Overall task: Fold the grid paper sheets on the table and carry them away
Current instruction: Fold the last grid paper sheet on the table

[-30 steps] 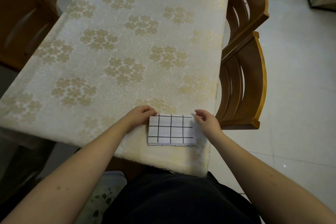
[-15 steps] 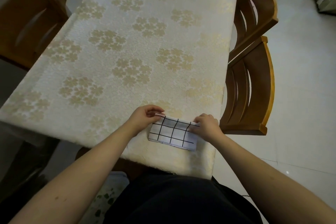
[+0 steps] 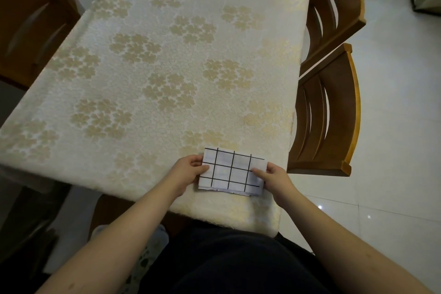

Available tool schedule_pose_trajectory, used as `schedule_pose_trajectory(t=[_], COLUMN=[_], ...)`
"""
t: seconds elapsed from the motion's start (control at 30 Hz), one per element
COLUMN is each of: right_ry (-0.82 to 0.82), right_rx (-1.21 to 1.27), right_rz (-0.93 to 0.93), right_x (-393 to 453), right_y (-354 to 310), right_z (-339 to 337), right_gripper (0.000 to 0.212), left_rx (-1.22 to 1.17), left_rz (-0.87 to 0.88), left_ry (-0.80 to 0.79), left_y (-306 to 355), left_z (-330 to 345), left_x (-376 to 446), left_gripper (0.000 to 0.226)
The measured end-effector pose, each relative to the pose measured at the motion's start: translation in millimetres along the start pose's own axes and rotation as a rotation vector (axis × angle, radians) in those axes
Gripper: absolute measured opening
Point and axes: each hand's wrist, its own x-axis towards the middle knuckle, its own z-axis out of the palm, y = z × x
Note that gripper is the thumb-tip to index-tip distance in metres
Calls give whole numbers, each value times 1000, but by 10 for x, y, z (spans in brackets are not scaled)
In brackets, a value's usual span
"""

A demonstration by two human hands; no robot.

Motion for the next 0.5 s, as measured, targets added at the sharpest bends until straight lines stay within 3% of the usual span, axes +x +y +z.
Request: schedule_pose_trajectory(t=[0.23, 0.33, 0.5], right_ry=[86, 97, 73], right_rx=[104, 161, 191], right_rz=[-14, -80, -174], right_x=[-251, -493, -906], right_y=[-78, -170, -183], right_z=[-83, -196, -444], right_gripper=[19, 12, 22], left_rx=[37, 44, 54], left_rz=[66, 131, 228], left_ry=[-25, -61, -106], left_y=[140, 271, 424], left_z=[152, 304, 557], left_x=[-174, -324, -549], left_gripper=[11, 9, 11])
